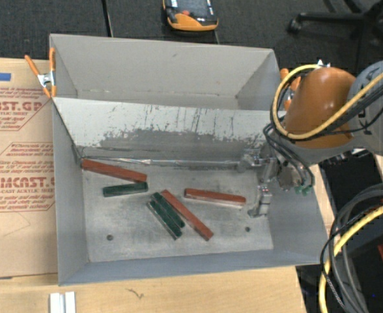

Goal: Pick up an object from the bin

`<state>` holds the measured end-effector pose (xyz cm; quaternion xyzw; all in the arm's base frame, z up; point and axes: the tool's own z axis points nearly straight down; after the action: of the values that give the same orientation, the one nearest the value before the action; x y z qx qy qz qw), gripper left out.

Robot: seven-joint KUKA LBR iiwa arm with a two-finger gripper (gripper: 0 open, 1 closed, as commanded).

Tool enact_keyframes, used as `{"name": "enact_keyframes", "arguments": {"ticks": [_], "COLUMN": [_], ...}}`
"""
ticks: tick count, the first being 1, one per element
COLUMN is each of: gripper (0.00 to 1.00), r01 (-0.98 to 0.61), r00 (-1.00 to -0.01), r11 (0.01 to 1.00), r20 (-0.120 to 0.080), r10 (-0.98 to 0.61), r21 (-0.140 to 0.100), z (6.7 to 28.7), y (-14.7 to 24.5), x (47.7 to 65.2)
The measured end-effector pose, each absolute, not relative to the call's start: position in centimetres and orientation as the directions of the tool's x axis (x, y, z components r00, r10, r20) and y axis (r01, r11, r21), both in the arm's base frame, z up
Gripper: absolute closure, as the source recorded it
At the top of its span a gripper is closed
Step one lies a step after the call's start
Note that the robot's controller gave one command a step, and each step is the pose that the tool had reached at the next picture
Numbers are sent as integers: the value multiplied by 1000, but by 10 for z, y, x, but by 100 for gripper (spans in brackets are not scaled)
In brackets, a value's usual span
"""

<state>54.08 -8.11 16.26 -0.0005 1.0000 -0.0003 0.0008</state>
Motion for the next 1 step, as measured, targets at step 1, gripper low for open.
{"name": "enact_keyframes", "arguments": {"ticks": [1], "gripper": [0], "r01": [-1], "r00": [-1000], "r11": [1000], "r20": [-2], "r10": [-1], "r21": [-1], "z": [163], "y": [-81], "x": [541]}}
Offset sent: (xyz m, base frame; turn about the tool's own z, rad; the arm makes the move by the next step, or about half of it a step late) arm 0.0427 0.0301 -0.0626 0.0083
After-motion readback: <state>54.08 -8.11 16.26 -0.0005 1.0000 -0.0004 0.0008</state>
